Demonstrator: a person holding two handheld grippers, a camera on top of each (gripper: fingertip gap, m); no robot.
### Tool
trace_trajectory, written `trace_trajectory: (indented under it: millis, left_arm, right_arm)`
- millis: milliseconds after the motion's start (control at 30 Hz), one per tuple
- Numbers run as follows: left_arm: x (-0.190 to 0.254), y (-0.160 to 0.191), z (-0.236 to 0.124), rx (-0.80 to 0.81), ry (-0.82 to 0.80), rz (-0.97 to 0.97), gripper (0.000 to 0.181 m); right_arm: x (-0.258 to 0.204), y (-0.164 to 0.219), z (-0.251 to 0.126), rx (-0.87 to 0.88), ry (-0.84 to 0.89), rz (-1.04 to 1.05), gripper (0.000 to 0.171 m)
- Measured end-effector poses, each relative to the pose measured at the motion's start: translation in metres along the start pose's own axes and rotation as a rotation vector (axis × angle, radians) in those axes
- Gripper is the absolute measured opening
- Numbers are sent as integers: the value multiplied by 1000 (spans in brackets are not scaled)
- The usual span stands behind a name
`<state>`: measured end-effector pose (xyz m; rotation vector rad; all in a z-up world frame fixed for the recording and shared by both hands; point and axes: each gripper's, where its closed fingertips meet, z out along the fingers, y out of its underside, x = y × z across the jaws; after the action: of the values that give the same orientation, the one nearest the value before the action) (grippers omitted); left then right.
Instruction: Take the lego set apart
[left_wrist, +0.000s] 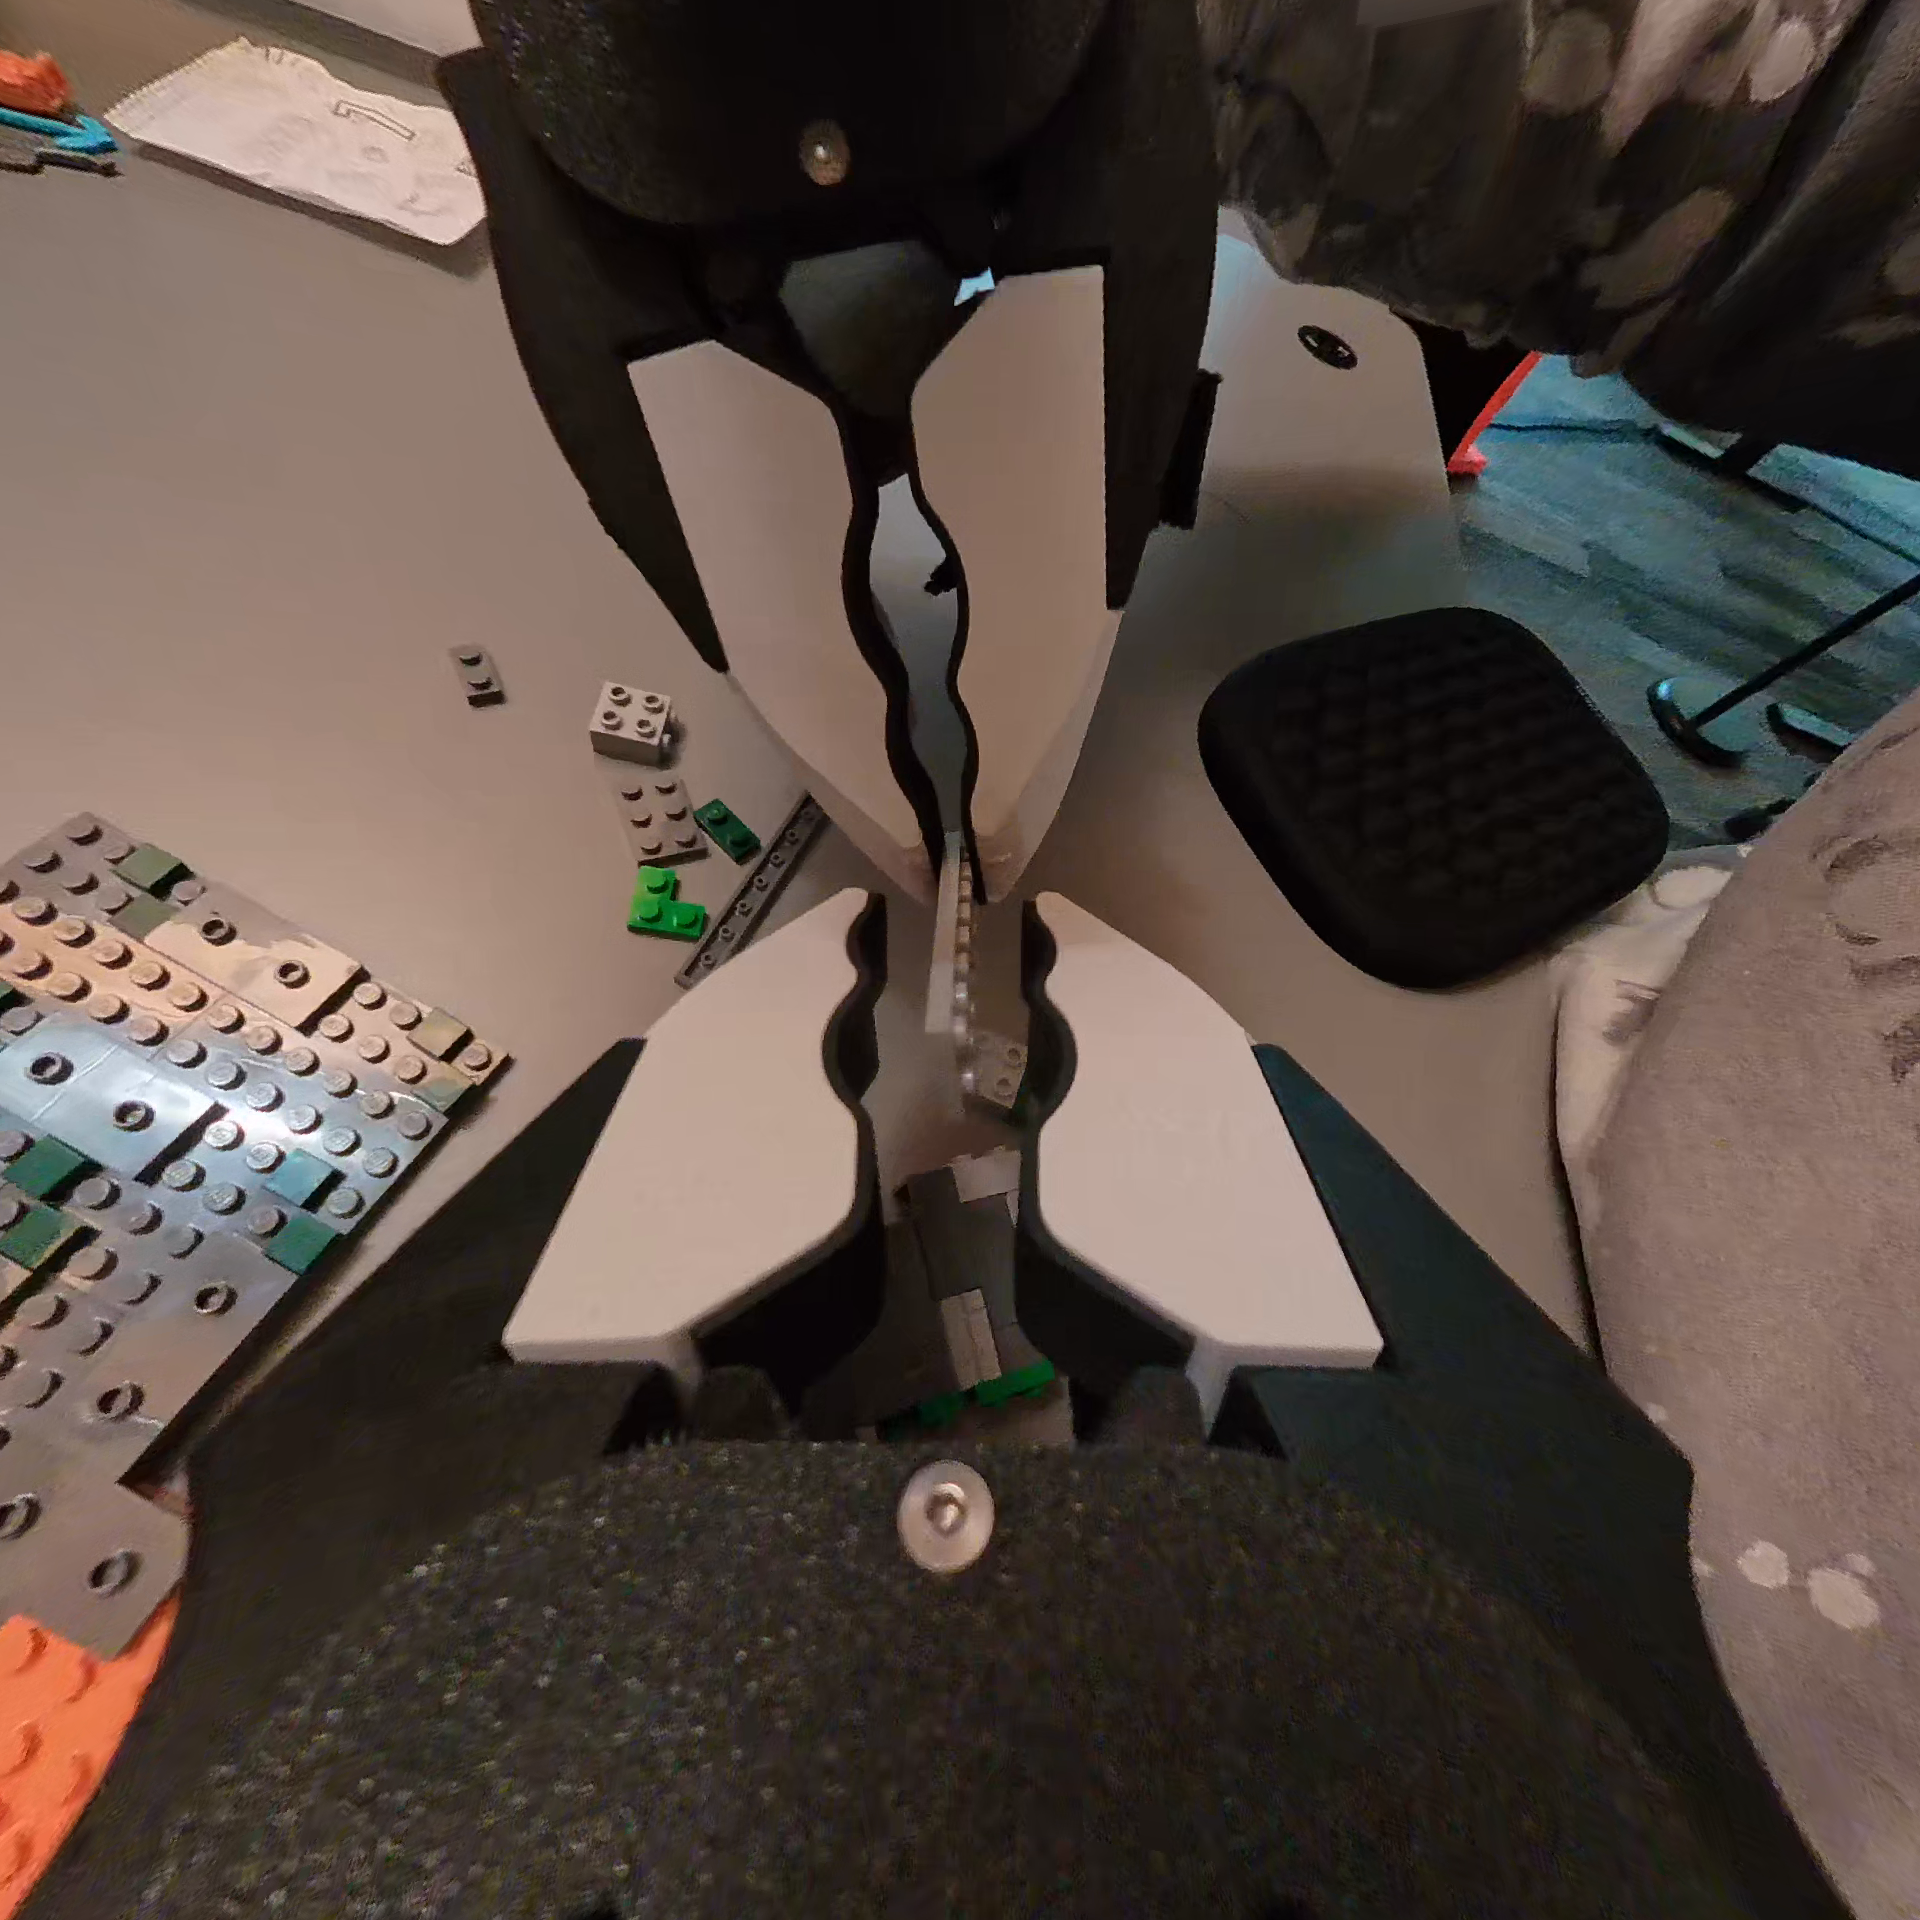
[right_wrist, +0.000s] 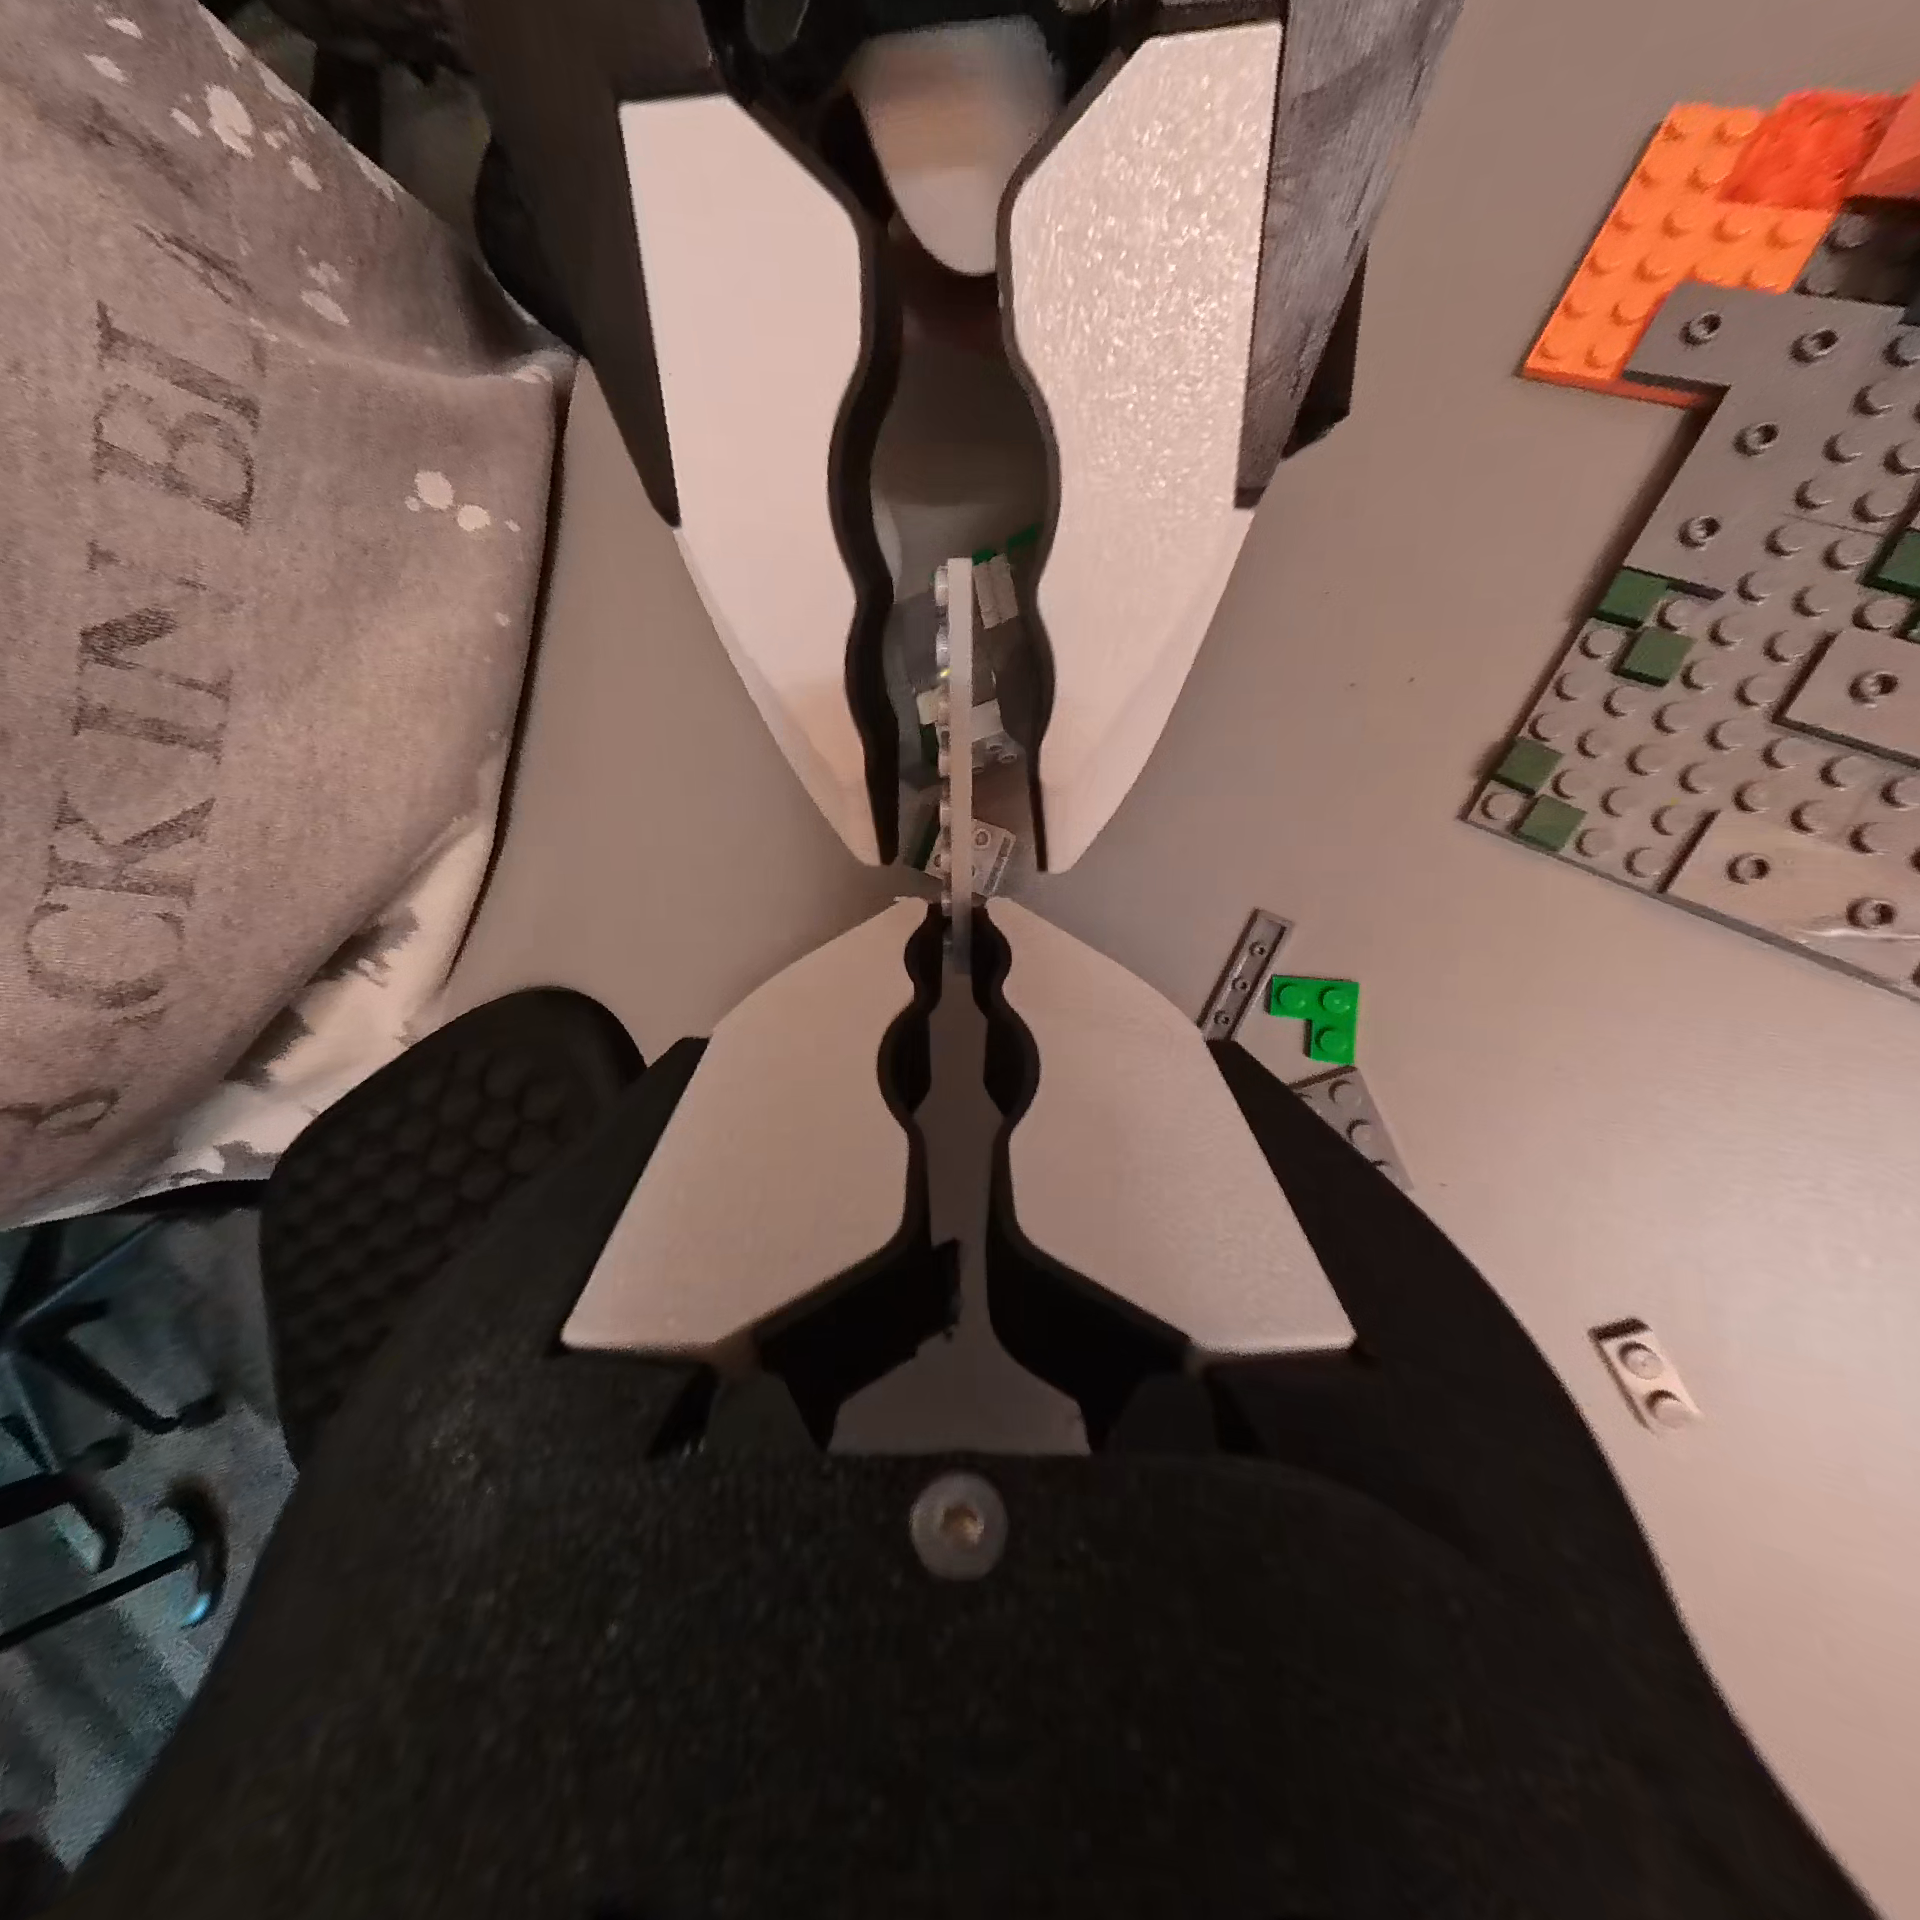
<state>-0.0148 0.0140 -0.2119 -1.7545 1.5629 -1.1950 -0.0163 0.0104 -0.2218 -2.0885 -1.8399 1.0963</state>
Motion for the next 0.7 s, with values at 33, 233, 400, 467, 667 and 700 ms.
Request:
trace_trajectory:
  millis: [33,233,400,467,667,700]
  left_arm:
    - [0,0,1,5,3,-6,24]
    - [-6,-1,0,53,9,-97,5]
    - [-5,0,0,48,-1,-63,9]
    - [-3,-1,0,60,15,-75,18]
    - [-5,-1,0,47,24,-103,5]
    - [-5,-1,0,51,22,-92,5]
  right_arm:
    - [0,0,-1,-2,-8,7,5]
    - [7,-4,-9,31,-28,47,5]
    - [6,-4,-6,41,-42,39,5]
    - [8,-1,-6,39,-41,42,5]
    - [6,-1,-6,46,-49,31,5]
    - [6,-1,-5,49,-50,31,5]
